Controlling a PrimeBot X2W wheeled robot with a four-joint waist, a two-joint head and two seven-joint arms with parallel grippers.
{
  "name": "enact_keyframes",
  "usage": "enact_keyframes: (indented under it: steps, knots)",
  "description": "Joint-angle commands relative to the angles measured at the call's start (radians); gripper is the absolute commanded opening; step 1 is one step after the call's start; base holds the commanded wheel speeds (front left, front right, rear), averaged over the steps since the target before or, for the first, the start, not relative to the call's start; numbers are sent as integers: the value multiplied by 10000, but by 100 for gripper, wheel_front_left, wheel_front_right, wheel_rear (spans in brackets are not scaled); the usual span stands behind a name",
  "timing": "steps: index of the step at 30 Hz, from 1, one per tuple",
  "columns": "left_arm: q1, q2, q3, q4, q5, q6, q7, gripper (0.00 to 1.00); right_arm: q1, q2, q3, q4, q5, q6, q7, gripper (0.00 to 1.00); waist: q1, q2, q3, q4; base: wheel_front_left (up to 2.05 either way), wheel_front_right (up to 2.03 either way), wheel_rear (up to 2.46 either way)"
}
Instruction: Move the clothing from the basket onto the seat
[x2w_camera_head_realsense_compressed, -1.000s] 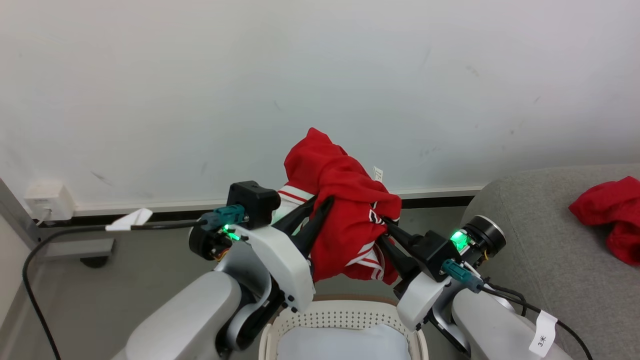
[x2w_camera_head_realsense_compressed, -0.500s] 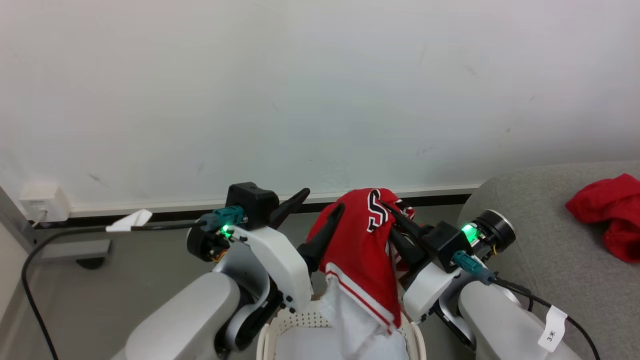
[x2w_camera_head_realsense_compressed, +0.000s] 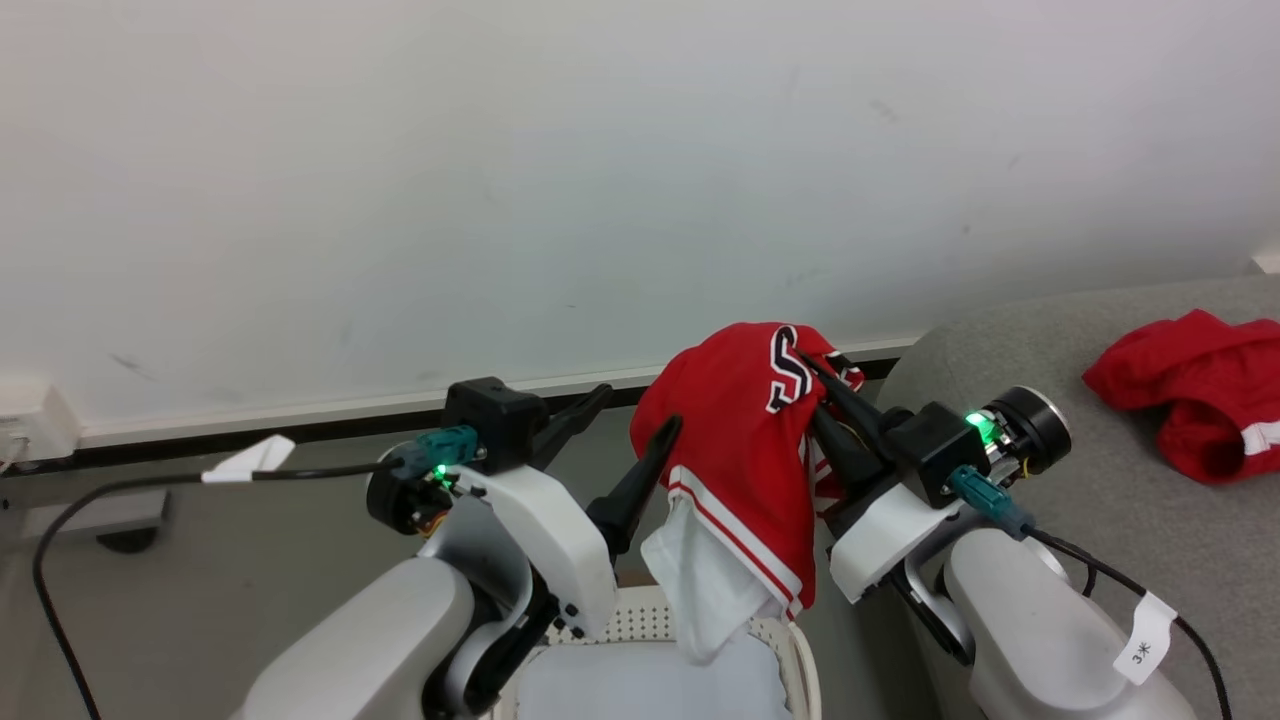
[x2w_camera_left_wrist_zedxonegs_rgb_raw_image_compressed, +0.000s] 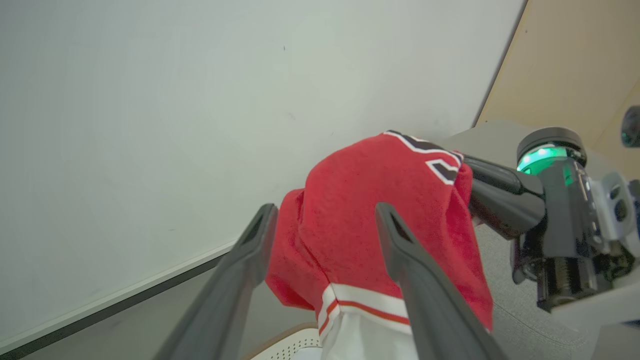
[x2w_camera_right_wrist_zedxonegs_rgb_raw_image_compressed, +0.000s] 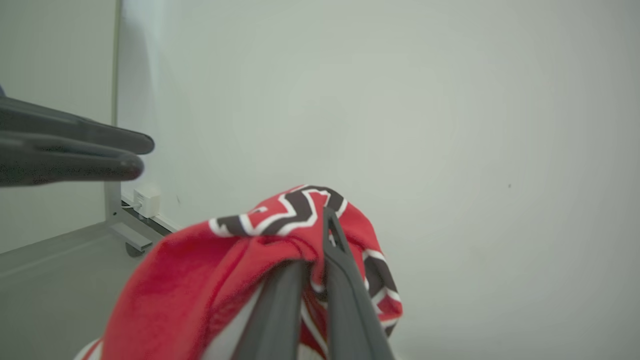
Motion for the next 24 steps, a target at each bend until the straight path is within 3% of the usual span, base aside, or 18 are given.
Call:
enact_keyframes:
  steps: [1,15,20,24]
  knots:
    - [141,57,-14,-24,82,18,-40,100,-174,-12,-129,-84,-42,-22,6,0,0,0,134,-236,0,0,0]
    - [42,-250,-407,-189,284,-218,-415,100,183,-406,-2058,-1362,-808,-24,6,0,0,0,1540,-2427,0,0,0]
    - [-476,-194,-631,-268,871,-219,-385,100,132,-641,-2861,-1893,-784,-24,6,0,0,0,2486,-2644,0,0,0]
    - [-994,-273,-799,-324,1271,-337,-439,100,-477,-1076,-3796,-2274,-906,-22,1,0,0,0,3422,-2384,0,0,0]
